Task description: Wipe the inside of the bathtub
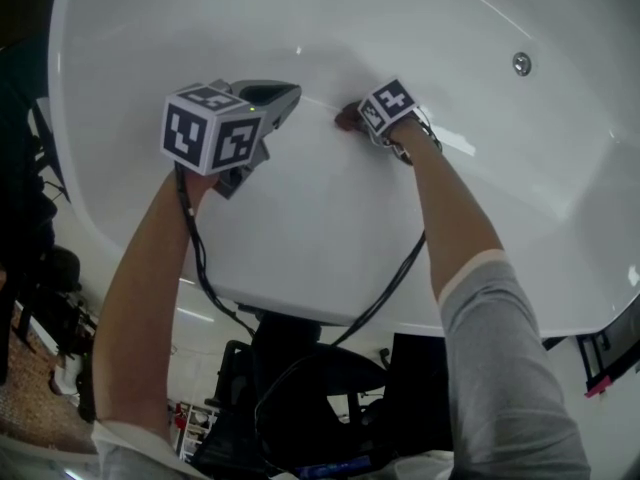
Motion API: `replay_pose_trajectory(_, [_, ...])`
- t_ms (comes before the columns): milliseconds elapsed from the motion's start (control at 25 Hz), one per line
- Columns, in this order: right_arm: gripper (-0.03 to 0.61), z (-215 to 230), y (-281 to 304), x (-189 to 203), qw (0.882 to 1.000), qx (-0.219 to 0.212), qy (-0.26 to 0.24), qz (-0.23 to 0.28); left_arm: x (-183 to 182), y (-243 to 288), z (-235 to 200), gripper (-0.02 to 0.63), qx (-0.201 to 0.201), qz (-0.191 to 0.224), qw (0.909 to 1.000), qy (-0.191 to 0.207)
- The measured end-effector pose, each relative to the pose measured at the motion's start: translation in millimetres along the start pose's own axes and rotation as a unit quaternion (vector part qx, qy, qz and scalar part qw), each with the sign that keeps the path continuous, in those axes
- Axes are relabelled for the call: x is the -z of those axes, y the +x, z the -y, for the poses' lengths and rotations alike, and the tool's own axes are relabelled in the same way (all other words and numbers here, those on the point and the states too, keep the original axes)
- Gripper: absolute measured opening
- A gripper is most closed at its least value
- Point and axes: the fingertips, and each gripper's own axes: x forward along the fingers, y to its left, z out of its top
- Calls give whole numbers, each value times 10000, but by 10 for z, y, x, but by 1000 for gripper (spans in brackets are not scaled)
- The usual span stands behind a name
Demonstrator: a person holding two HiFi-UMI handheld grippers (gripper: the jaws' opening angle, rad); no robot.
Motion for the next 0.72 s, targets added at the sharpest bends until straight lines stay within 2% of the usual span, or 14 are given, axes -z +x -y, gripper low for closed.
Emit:
replay_pose_trajectory(320, [124, -462, 85, -339, 9977, -628, -184, 155, 17, -80, 1, 8, -48, 66, 9999, 78])
replay_pose_trajectory(560, [124, -705, -227, -357, 9943, -981, -207, 351, -115, -176, 295, 8, -71, 135, 9997, 169])
replay_pose_trajectory(720, [124, -1001, -368, -408, 9922, -1155, -363, 291, -114, -358, 355, 8, -105, 262, 9995, 160])
